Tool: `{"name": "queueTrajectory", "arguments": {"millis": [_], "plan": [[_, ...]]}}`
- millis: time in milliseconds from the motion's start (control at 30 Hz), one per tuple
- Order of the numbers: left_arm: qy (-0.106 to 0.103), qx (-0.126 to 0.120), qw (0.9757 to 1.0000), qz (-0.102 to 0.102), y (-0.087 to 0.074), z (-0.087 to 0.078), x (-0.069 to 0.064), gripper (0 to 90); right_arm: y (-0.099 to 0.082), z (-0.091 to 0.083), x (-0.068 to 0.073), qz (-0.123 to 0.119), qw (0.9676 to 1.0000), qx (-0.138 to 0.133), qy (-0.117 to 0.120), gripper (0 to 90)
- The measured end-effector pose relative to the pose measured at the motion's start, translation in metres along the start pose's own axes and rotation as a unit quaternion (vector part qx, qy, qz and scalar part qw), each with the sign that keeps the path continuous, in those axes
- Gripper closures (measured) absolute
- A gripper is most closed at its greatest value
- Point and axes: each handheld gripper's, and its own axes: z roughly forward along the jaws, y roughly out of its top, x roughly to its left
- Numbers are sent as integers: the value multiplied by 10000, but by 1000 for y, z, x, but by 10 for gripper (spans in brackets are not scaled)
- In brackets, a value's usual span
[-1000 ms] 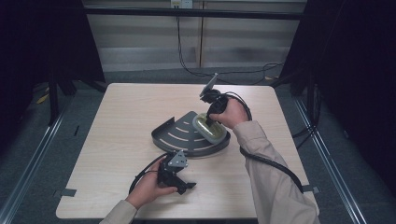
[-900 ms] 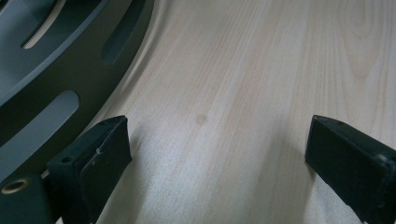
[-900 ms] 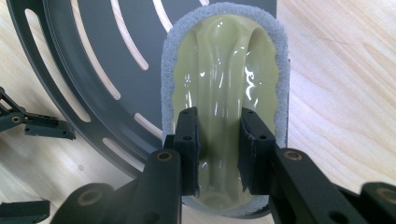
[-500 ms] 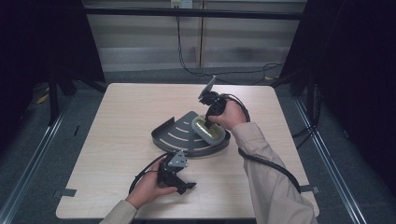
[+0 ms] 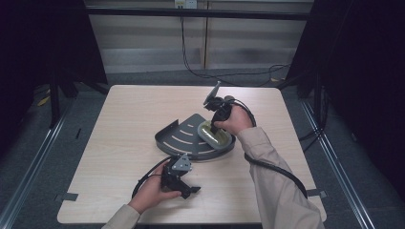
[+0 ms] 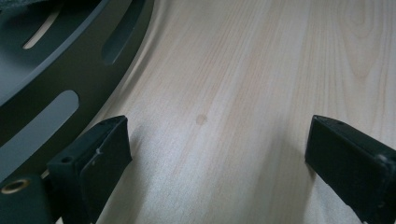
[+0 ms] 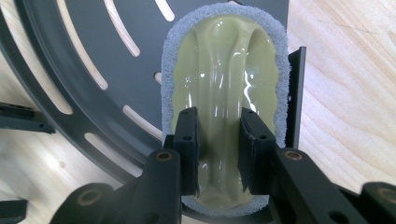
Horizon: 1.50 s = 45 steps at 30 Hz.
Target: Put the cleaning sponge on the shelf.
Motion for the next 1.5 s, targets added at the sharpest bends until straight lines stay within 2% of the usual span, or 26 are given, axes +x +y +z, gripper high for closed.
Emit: {"name": "queueTrajectory", "arguments": {"millis": [300, 900, 1367, 1500], "plan": [[-2, 5, 10000, 12, 0, 0, 0, 63, -3, 4, -2, -88, 9999, 56, -18, 710], [-1, 1, 10000, 0, 0, 0, 0, 62, -5, 6, -3, -111, 9999, 116, -39, 677], [-1, 1, 10000, 0, 0, 0, 0, 62, -13, -6, -5, 62, 10000, 6, -7, 484], [-27, -23, 10000, 3, 0, 0, 0, 62, -17, -10, -4, 4, 10000, -78, -30, 427]]}}
